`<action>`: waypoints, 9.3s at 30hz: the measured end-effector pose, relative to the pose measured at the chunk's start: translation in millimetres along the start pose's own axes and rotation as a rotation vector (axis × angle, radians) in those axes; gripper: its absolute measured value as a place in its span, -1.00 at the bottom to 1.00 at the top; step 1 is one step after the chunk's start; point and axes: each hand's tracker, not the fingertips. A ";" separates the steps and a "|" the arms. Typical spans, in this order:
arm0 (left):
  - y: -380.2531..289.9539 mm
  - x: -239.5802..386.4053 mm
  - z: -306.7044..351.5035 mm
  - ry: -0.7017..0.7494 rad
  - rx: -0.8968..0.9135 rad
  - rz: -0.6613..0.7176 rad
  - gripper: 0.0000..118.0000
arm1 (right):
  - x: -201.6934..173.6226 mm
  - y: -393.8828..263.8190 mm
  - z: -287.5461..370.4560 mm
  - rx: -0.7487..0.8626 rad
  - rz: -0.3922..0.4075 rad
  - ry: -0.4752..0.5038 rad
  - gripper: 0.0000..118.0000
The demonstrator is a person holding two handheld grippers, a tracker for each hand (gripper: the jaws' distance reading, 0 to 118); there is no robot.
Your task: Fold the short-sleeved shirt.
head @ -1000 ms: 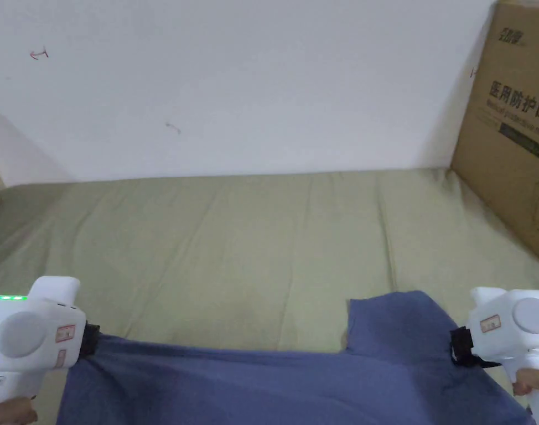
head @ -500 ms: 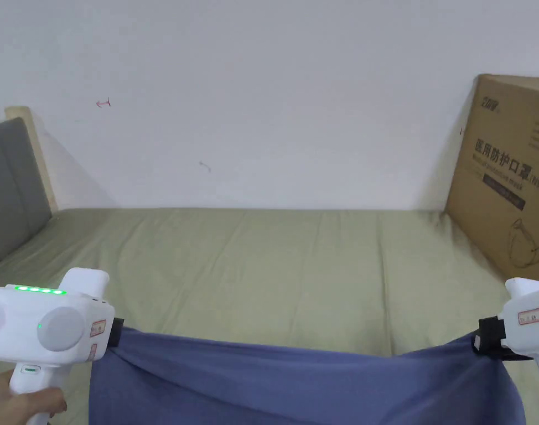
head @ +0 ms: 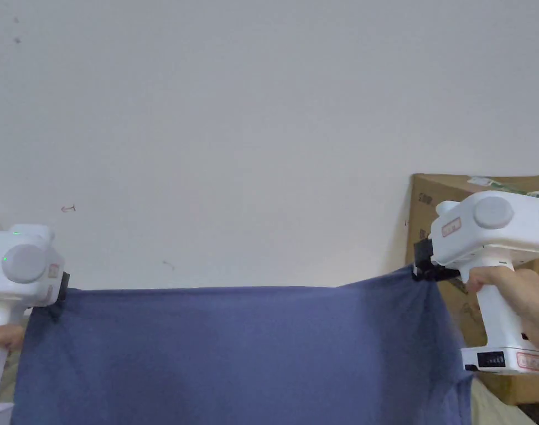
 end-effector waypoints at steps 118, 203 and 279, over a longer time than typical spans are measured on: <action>-491.3 -48.5 79.6 -0.086 -0.396 0.217 -0.99 | 11.5 -505.9 97.7 -0.419 -0.065 0.006 -1.00; -404.3 -25.0 6.9 -0.183 -0.482 0.124 -0.84 | 38.3 -448.8 -22.9 -0.431 -0.126 -0.078 0.06; -378.1 -4.1 -46.8 -0.181 -0.490 0.054 -1.00 | 43.8 -302.6 -229.6 -0.449 0.008 0.003 -1.00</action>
